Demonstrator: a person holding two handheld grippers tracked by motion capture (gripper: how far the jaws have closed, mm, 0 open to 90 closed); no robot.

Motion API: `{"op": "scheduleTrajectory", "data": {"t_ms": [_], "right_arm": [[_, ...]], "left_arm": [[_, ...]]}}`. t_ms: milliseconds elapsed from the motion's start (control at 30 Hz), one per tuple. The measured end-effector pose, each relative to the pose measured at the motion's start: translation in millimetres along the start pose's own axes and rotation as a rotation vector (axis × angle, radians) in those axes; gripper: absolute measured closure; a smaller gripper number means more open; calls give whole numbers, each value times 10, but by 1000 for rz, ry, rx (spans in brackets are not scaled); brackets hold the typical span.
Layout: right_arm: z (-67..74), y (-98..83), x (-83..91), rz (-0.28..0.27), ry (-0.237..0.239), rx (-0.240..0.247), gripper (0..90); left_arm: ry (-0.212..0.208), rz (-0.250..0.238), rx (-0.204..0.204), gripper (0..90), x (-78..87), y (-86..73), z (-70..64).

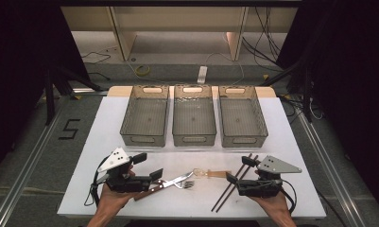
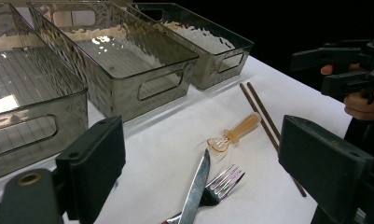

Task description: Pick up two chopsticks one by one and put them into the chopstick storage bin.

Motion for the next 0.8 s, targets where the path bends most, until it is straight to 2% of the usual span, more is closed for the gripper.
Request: {"op": "scheduleTrajectory", "data": {"t_ms": [300,500,600,633,667,733,800], "right_arm": [[-68,29,-9,92,4,51,181],[-187,5,-45,278,43,162,182],[-230,21,-58,409,92,230,188],[-253,31,-60,442,91,259,197],[-285,46,-61,466,87,277,210],[-338,57,-68,529,120,296,214],[-380,52,-92,596,121,328,215]], "left_arm": [[7,0,-1,143,-4,-2,8],[24,0,0,143,-10,-1,22],[38,-2,8,144,-4,-2,44],[37,0,9,144,0,-3,49],[38,-3,9,144,3,-1,51],[36,-4,8,144,2,1,47],[39,-2,3,144,-2,0,43]]}}
Point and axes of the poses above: each handheld gripper's, and its own axes: x roughly backward along the jaws, y roughly out of its top, z roughly to its left, the point moved 5 cm from there along -x, roughly forward along the jaws, and after that the axes turned 8 degrees about z, right-handed, at the moved point
